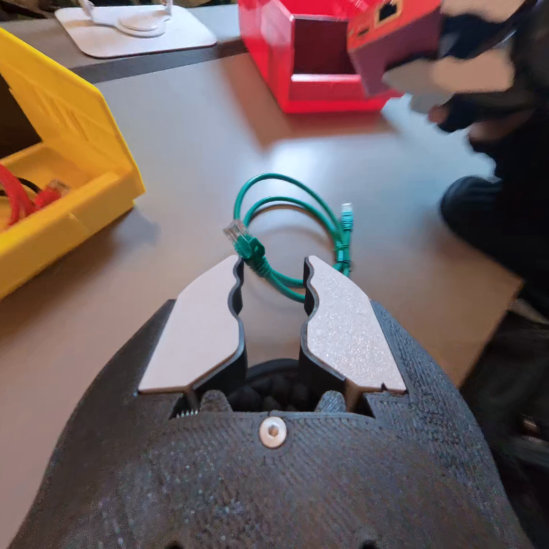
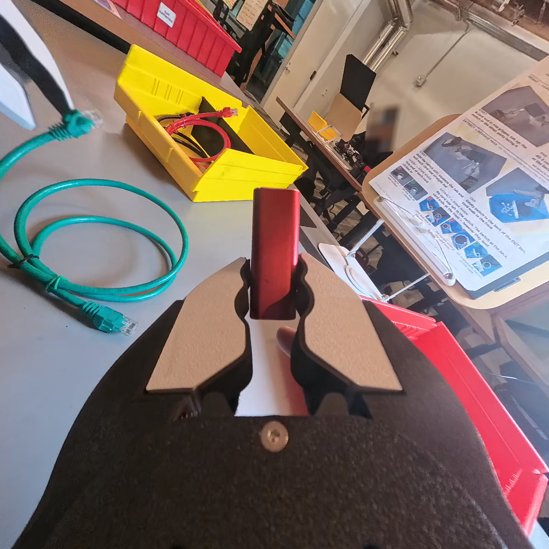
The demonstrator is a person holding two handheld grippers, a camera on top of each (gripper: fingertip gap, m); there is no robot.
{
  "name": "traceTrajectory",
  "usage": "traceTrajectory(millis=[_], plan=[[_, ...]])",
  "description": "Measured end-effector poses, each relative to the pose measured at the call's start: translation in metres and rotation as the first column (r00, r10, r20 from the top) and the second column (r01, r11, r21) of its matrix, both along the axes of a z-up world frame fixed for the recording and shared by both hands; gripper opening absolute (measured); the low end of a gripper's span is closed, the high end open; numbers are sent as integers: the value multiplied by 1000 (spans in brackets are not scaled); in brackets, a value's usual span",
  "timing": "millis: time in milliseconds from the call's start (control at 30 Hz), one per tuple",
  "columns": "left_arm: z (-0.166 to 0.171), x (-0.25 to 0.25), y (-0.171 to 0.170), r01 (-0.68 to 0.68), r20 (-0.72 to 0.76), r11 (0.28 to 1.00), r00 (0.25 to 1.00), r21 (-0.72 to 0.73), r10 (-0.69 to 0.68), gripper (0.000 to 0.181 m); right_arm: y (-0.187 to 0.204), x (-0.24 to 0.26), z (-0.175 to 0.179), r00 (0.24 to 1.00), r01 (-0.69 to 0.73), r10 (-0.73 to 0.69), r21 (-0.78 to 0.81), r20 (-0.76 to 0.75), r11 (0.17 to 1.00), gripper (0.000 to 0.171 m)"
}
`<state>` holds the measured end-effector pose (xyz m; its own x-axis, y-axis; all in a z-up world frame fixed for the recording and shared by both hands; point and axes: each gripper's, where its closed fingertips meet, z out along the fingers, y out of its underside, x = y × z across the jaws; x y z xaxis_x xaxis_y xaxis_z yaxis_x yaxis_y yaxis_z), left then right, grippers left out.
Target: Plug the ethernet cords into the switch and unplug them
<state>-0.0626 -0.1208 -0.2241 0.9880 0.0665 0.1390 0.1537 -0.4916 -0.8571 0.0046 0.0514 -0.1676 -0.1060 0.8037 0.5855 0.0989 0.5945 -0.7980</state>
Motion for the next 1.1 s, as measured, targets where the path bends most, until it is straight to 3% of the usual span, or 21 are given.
traceTrajectory(millis=[33,67,167,233,367,433,533,700,900,967,1100], plan=[[-4,-5,5,-9,-65,1000,998,-18,8,27,-1,1,0,1000,3,-3,10,0,1000,27],[-7,-7,11,10,-116,999,993,-34,-14,12,-1,1,1,1000,5,-5,18,-1,1000,27],[-7,-13,27,127,-197,988,970,-88,-143,10,0,1,2,1000,5,-5,12,-8,1000,27],[-10,-22,34,200,-198,966,952,-165,-232,0,1,0,2,1000,-2,2,-6,-7,1000,27],[-7,-34,61,390,-133,900,899,-194,-418,4,3,0,2,1000,3,-4,-15,-8,1000,27],[-5,-49,77,347,-118,912,918,-219,-378,7,6,2,4,1000,15,-15,-14,-16,1000,27],[14,-35,88,361,-51,922,927,-140,-371,14,11,4,7,999,29,-29,-25,-26,999,27],[39,-24,73,204,-138,979,970,20,-199,29,13,3,6,999,22,-24,-47,-28,999,27],[4,-15,43,-16,-153,1000,988,-17,13,33,7,1,7,999,11,-12,-31,-30,999,27],[-10,-11,43,-56,-54,998,997,-15,56,35,5,2,9,999,11,-12,-26,-35,1000,27],[-16,-18,53,-121,-30,993,992,0,121,32,3,3,10,999,11,-12,-20,-39,1000,27]])
